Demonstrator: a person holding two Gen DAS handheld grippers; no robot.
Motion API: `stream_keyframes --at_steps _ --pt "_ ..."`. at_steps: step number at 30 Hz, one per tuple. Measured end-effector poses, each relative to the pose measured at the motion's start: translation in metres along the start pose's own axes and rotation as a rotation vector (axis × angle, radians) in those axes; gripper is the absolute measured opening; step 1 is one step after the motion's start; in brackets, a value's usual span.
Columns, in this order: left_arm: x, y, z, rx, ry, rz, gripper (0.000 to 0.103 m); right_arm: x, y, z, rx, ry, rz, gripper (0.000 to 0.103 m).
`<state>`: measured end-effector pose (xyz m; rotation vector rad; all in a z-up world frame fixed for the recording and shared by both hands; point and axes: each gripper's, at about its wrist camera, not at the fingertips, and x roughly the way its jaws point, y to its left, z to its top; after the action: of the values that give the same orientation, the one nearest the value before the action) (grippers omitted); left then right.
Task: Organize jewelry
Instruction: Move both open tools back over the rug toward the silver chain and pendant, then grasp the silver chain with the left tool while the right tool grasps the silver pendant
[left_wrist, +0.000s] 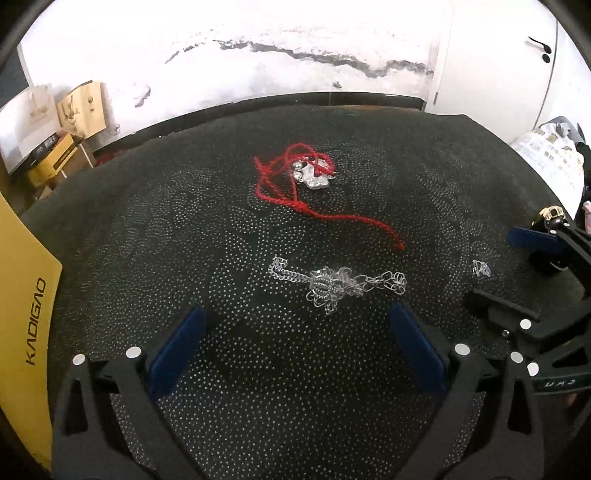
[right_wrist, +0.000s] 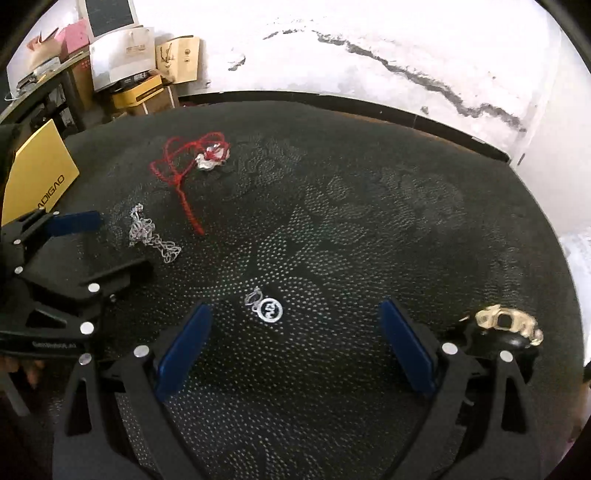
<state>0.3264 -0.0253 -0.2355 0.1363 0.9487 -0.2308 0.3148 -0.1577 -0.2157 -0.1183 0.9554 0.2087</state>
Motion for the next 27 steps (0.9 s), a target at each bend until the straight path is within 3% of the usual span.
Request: stream_keyframes --at_steps 3,6,19,27 --pt "0.0022 -0.0004 0.0017 0.003 0.002 -0.001 0.097 0.0012 -0.0005 -0.0002 -0.010 -0.005 0.017 0.090" --pt "0.0058 -0.0019 0.0075 0.003 0.002 0.002 0.097 0.0005 -0.0037 -0.0018 -0.013 -0.018 0.031 0.080" --pt "0.0039 0.0008 0.0064 0.005 0.002 0.001 0.097 -0.0010 -0.0044 -0.0020 -0.056 -0.015 0.052 0.075" --pt "0.0060 -0.0010 0.0103 0.005 -0.001 0.001 0.097 -0.0030 0.0003 -0.0032 -0.081 -0.020 0.083 0.060"
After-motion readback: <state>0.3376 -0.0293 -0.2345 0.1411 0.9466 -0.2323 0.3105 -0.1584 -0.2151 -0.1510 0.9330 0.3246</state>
